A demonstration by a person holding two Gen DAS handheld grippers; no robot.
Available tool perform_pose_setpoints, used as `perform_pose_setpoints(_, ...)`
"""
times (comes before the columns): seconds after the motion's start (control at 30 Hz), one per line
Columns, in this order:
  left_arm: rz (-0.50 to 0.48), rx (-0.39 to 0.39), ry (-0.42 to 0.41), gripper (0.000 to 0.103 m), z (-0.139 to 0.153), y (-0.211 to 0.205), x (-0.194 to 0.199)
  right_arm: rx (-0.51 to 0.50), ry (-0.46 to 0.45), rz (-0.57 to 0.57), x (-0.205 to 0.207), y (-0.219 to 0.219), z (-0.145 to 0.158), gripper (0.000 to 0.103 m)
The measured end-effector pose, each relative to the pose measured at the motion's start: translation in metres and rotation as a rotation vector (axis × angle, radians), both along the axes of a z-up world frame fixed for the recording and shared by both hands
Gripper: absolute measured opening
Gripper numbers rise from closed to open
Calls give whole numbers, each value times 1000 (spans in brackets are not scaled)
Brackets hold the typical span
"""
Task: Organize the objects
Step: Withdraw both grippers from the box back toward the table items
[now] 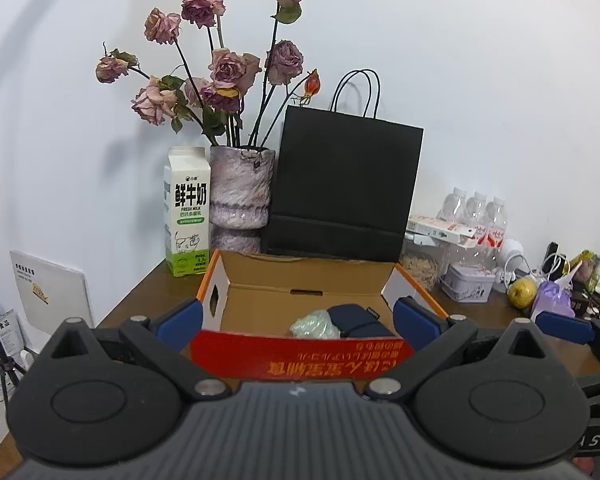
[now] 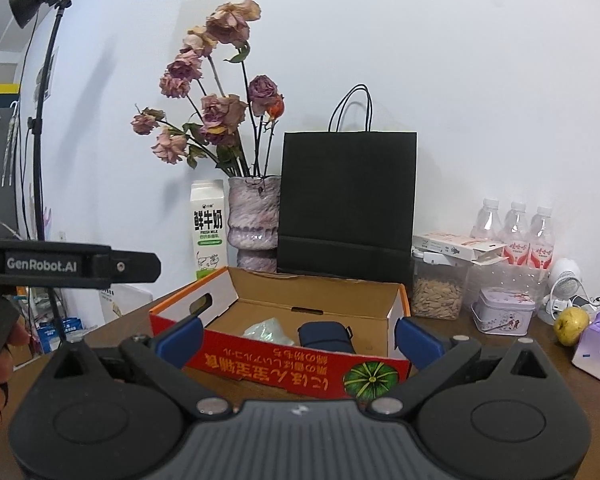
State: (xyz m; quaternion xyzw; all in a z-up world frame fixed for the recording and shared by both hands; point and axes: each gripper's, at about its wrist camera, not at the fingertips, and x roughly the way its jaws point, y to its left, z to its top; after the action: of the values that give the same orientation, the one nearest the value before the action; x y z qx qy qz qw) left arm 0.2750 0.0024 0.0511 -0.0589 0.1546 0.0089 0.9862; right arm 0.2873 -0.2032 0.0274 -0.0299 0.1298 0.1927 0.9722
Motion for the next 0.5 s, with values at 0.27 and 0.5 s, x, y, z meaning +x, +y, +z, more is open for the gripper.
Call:
perform_pose_setpoints(0.27,-4,18,5,103,-5,2,-29,-10,-4,4,-30,-2,0,103)
perform_pose_setpoints(0.5,4,15,7,103,-7,10,-56,-8,11,0,-56,-6,-5,103)
